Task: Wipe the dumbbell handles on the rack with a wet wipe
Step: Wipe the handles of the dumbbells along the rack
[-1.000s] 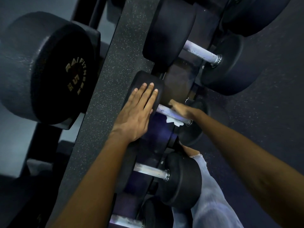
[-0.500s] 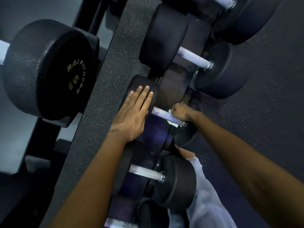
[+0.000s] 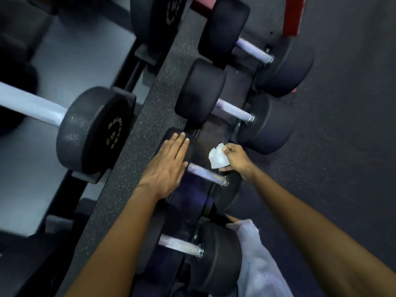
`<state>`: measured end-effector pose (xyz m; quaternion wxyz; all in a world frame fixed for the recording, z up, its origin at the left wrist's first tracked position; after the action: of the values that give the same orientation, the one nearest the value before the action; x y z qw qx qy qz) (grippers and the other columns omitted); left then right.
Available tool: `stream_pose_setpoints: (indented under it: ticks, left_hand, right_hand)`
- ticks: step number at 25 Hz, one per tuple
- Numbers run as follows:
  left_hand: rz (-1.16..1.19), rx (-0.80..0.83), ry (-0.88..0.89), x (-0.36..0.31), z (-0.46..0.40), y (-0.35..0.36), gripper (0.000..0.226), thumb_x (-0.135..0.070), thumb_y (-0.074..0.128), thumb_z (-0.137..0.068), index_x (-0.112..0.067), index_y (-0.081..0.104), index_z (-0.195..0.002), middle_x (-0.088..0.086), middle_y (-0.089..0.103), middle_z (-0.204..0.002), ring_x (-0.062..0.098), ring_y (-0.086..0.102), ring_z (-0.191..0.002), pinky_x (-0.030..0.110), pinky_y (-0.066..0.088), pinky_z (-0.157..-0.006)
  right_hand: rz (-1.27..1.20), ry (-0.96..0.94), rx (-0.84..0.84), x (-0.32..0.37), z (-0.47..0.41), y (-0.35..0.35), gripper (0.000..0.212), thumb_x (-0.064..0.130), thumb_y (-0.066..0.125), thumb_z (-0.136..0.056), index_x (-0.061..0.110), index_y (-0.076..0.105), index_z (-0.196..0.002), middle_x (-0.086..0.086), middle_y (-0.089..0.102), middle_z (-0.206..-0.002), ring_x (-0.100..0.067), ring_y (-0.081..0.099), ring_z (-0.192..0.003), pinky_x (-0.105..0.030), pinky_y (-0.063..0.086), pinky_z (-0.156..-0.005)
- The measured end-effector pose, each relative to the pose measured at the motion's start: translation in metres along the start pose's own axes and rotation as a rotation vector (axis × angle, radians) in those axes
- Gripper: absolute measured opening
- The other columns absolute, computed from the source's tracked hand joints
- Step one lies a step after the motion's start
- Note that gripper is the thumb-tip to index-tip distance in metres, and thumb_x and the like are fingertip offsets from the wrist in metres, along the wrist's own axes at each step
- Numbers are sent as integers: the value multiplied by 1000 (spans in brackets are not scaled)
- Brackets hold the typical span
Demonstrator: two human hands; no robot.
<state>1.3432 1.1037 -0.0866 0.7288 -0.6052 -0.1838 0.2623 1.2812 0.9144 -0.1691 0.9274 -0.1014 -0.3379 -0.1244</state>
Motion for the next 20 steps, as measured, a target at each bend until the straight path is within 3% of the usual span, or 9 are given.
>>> stream_pose_setpoints:
  ticks: [3, 6, 9, 13, 16, 18, 20]
  left_hand:
    - [38, -40, 10, -3, -33, -18, 58, -31, 22, -96, 0, 26, -145, 16, 23, -154, 29, 18, -143, 39, 16, -116]
    - [51, -65, 7, 0, -73, -25, 55, -28, 29, -98, -1, 24, -146, 15, 20, -155, 29, 16, -144, 39, 14, -117]
    - [50, -56, -23, 3, -114, -26, 58, -31, 23, -96, 1, 27, -145, 17, 23, -154, 31, 20, -143, 42, 18, -116]
    - [13, -46, -42, 8, -160, -27, 59, -31, 22, -95, 2, 29, -144, 18, 27, -152, 33, 24, -141, 42, 22, -115]
    - [-97, -42, -31, 19, -187, -24, 58, -31, 19, -96, 1, 25, -145, 17, 25, -153, 31, 23, -142, 42, 20, -116]
    - [-129, -24, -14, 25, -202, -20, 58, -30, 19, -96, 2, 25, -145, 18, 25, -153, 32, 23, -142, 42, 14, -117]
    - [-151, -24, 19, 28, -210, -16, 58, -30, 20, -96, 2, 27, -144, 19, 27, -152, 33, 24, -141, 41, 11, -116]
  right_hand:
    - [-381, 23, 65, 29, 3, -12, 20, 6, 40, -99, 11, 54, -85, -12, 60, -99, -23, 62, -83, -37, 58, -66]
    - [-395, -66, 57, 53, -14, -30, 15, -2, 53, -91, 11, 55, -85, -8, 61, -87, -19, 63, -78, -31, 57, -68]
    - [-129, -154, -157, 70, -43, -57, 16, -5, 60, -82, 10, 57, -83, -3, 60, -80, -15, 59, -74, -30, 54, -68]
    - [382, -387, -486, 97, -81, -83, 10, 3, 54, -87, 3, 62, -93, -10, 57, -95, -20, 52, -79, -24, 37, -68]
    - [731, -588, -382, 108, -106, -65, 29, -10, 51, -80, -1, 62, -105, -17, 55, -101, -32, 56, -85, -36, 47, -71]
    - [944, -710, -212, 106, -116, -41, 33, -13, 56, -74, -3, 62, -105, -21, 57, -104, -38, 59, -88, -44, 53, -71]
    - [1024, -774, -146, 99, -119, -29, 38, -12, 65, -67, -6, 63, -104, -23, 63, -105, -40, 64, -89, -44, 57, -66]
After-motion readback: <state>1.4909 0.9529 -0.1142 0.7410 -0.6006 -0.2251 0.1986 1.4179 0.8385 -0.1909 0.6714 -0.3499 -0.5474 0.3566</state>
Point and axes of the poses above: each hand's wrist, its own z-axis away from the middle knuckle, its own y-axis out of the palm, x = y × z, the point moved 3 cm from there along -z, towards the middle knuckle
